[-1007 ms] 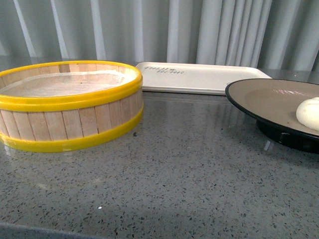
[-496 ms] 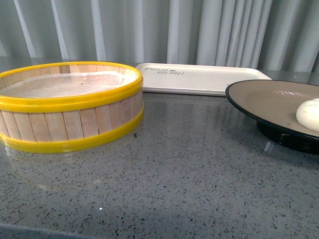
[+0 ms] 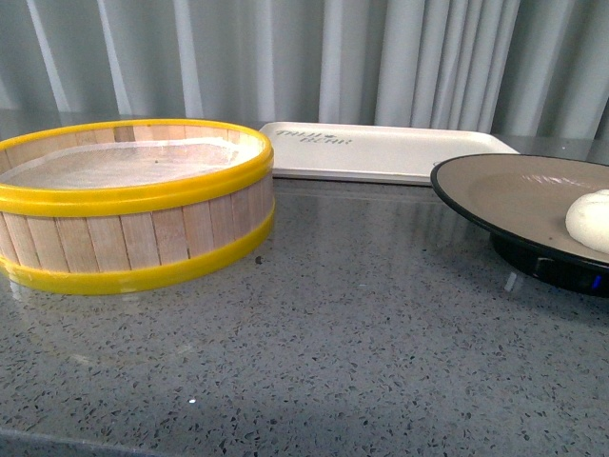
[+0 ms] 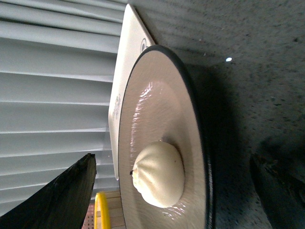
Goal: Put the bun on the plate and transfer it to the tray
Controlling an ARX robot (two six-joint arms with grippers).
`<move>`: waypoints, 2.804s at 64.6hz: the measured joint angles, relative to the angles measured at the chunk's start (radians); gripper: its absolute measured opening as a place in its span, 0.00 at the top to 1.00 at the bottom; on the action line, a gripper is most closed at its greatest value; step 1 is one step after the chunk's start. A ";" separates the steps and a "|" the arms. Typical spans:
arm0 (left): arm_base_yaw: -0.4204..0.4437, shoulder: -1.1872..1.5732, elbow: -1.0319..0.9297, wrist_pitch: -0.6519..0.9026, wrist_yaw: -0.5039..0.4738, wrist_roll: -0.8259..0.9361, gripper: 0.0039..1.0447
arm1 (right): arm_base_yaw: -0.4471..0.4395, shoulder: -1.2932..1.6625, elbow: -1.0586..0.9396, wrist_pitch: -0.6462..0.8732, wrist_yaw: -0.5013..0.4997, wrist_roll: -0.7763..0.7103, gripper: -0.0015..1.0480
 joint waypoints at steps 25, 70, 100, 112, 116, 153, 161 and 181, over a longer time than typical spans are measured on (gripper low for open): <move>0.000 0.000 0.000 0.000 0.000 0.000 0.06 | 0.026 0.100 0.032 0.055 -0.037 0.009 0.47; 0.000 0.000 0.000 0.000 0.000 0.000 0.06 | 0.055 0.065 0.030 0.132 -0.030 -0.003 0.98; 0.000 0.000 0.000 0.000 0.000 0.000 0.06 | 0.058 0.396 0.373 0.217 0.002 0.091 0.98; 0.000 0.000 0.000 0.000 0.000 0.000 0.06 | 0.091 0.536 0.541 0.169 0.019 0.113 0.98; 0.000 0.000 0.000 0.000 0.000 0.000 0.06 | 0.101 0.581 0.596 0.145 0.034 0.119 0.98; 0.000 0.000 0.000 0.000 0.000 0.000 0.06 | 0.167 0.874 0.990 -0.084 0.068 0.064 0.98; 0.000 0.000 0.000 0.000 0.000 0.000 0.06 | 0.172 0.901 1.011 -0.087 0.065 0.060 0.98; 0.000 0.000 0.000 0.000 0.000 0.000 0.06 | 0.163 0.965 1.048 -0.111 0.065 0.039 0.98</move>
